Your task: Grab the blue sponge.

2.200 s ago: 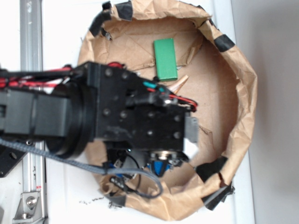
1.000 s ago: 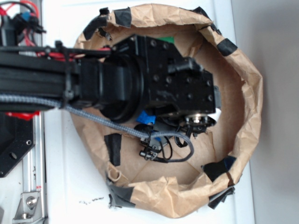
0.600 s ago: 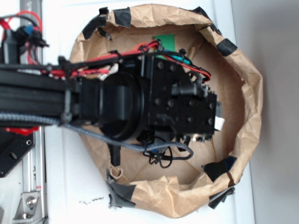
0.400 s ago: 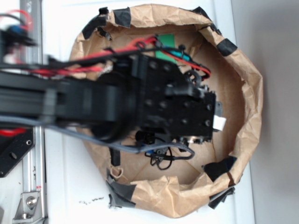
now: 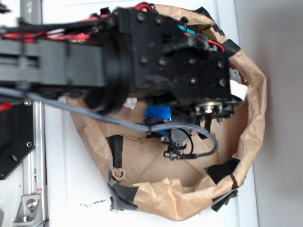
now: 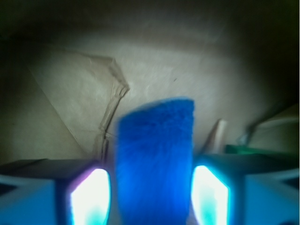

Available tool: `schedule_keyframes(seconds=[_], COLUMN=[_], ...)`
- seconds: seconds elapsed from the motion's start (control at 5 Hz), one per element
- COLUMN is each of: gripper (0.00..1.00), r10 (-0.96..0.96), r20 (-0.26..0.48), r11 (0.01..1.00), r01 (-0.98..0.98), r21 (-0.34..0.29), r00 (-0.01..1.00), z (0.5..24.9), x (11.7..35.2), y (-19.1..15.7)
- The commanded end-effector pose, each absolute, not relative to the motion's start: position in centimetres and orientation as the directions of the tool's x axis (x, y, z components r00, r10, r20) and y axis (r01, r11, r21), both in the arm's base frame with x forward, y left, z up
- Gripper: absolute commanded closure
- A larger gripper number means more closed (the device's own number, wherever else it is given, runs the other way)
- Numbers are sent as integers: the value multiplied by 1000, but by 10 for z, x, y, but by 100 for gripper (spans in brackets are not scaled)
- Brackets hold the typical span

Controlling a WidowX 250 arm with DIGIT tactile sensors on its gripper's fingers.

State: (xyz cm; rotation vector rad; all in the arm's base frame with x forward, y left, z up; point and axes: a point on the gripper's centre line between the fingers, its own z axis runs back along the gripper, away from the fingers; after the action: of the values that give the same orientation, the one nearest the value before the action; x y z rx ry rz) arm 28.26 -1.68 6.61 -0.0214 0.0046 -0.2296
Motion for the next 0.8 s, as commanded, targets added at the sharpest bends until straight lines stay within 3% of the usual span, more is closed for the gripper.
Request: schedule_keyframes(seconds=[0.0, 0.2, 0.4, 0.6], gripper=[0, 0, 0, 0], r10=[-234, -182, -148, -153], r20=[9, 44, 60, 33], r11=[972, 983, 989, 986], r01=[234, 180, 149, 154], r21=[37, 42, -10, -55], r00=[972, 982, 987, 988], z=[61, 70, 61, 31], x=[264, 263, 271, 277], y=[-13, 5, 5, -14])
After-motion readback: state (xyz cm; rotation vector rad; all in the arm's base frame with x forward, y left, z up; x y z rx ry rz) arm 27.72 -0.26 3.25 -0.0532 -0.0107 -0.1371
